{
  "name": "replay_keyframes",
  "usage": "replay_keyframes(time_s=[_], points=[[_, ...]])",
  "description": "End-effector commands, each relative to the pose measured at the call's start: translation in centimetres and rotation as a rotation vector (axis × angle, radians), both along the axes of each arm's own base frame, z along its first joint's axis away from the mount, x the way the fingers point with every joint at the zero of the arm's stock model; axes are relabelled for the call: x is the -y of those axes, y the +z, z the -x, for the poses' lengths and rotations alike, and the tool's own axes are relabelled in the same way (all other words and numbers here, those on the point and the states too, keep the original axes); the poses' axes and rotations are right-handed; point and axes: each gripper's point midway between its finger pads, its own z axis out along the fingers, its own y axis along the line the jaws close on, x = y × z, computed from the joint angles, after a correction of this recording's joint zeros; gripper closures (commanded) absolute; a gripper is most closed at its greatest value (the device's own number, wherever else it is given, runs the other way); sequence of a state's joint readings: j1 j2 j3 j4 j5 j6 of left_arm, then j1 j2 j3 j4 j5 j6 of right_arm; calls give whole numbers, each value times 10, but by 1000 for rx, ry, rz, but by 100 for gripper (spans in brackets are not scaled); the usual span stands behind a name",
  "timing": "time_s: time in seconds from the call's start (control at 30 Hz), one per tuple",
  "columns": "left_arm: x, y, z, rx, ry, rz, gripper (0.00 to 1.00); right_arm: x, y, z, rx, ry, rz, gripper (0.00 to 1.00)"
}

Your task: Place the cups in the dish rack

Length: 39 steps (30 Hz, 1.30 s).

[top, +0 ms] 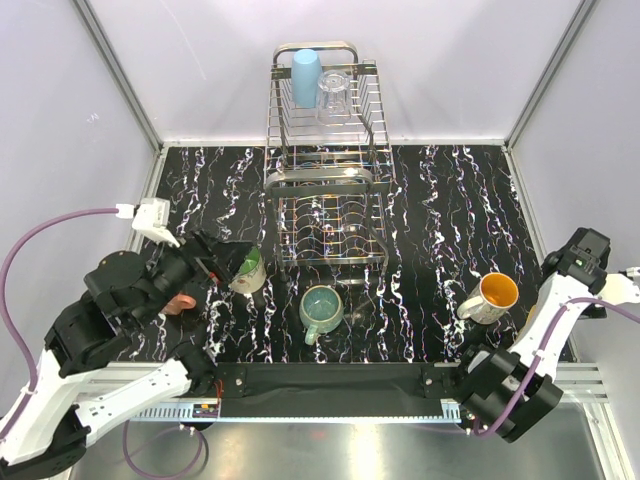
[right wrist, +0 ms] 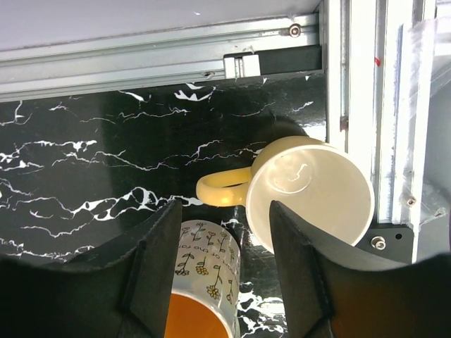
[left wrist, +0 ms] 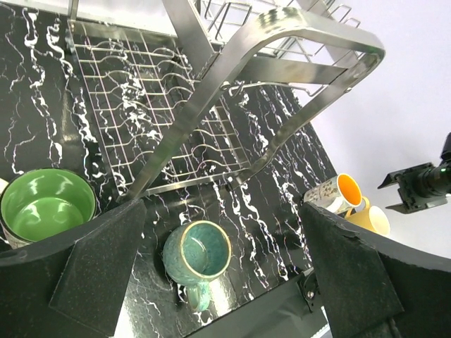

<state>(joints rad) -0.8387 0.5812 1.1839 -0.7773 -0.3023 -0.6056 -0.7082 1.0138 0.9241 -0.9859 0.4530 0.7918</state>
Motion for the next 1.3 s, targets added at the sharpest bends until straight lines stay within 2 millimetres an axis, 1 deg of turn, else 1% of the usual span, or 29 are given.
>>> replay_keyframes(time_s=[0.0, 0.17, 0.2, 0.27, 0.3, 0.4, 0.53, 0.63, 0.77, 0.87, 1.0, 1.03, 1.17, 1.2, 1.27], points=[[-5, 5, 3, 41, -6, -7, 1, 6, -1, 6, 17, -78, 31, 41], [-11, 3, 4, 51, 5, -34, 1, 10, -7, 13, 12, -129, 40, 40], [-13, 2, 4, 50, 12, -39, 1, 10, -11, 15, 7, -134, 37, 40], [-14, 0, 3, 48, 16, -49, 1, 12, -16, 15, 15, -143, 32, 39], [-14, -1, 3, 47, 17, -53, 1, 11, -22, 16, 8, -148, 17, 38], [-12, -1, 2, 44, 12, -60, 1, 12, -32, 18, 8, -173, 2, 38], [-11, -2, 2, 42, 7, -63, 1, 13, -38, 20, 4, -189, 2, 38], [-10, -2, 1, 43, 7, -64, 1, 12, -43, 20, 3, -189, -8, 39], [-6, -6, -1, 35, -3, -71, 1, 9, -52, 21, -4, -194, -21, 43], [-5, -7, 0, 30, -5, -66, 1, 5, -59, 24, -15, -200, -40, 50], [-4, -11, -2, 21, -4, -70, 1, 3, -63, 25, -8, -198, -45, 64], [-3, -12, -1, 19, -7, -70, 1, 2, -63, 24, -6, -196, -48, 73], [-1, -10, -1, 18, -15, -60, 1, 3, -57, 23, 10, -184, -33, 98], [-1, -10, -1, 18, -15, -60, 1, 5, -52, 21, 23, -182, -23, 100], [0, -9, -1, 17, -18, -57, 1, 5, -44, 21, 27, -181, -17, 100]])
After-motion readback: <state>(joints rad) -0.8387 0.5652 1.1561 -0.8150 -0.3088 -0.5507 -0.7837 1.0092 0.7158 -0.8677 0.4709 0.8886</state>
